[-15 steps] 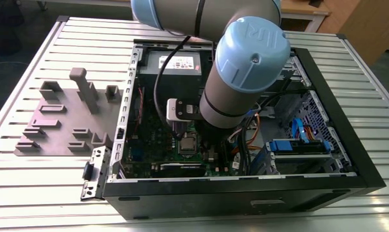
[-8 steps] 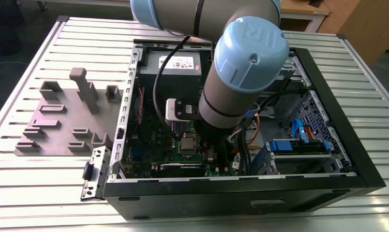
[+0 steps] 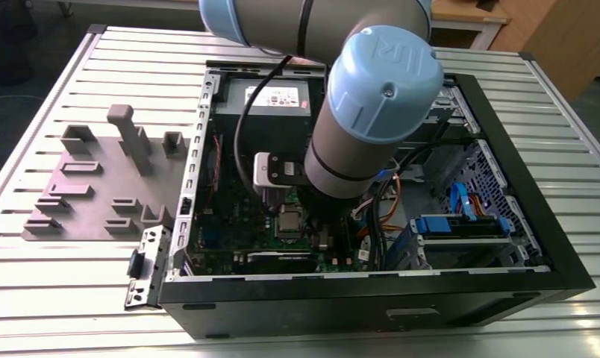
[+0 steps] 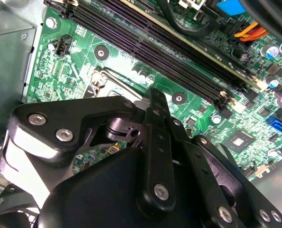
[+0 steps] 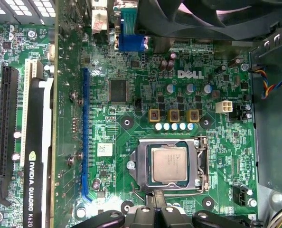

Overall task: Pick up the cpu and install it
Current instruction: 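Install the first cpu locking lever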

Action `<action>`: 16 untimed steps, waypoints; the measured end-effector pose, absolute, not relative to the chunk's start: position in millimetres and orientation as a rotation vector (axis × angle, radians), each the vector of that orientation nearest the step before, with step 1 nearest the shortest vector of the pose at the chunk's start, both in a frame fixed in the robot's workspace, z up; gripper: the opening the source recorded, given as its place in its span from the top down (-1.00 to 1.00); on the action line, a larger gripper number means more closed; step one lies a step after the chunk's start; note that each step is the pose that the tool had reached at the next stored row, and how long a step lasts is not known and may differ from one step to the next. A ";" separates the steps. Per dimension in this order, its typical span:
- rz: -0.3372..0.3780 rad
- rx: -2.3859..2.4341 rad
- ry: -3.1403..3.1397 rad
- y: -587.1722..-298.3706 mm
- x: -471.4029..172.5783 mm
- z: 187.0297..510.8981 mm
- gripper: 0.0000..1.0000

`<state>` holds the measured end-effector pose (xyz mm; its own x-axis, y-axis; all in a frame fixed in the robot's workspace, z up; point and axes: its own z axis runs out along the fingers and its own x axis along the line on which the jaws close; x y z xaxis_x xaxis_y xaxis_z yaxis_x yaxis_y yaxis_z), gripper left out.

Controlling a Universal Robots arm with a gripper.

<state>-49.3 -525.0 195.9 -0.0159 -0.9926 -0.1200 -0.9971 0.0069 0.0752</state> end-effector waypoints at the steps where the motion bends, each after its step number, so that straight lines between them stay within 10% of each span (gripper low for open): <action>1: 0.214 -2.181 2.205 -525.0 -49.6 195.9 0.79; 16: 0.170 -2.168 2.182 -525.1 -54.2 191.9 0.79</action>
<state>-54.2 -525.1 191.9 -0.0084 -0.9927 -0.1206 -0.9994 0.0041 0.0356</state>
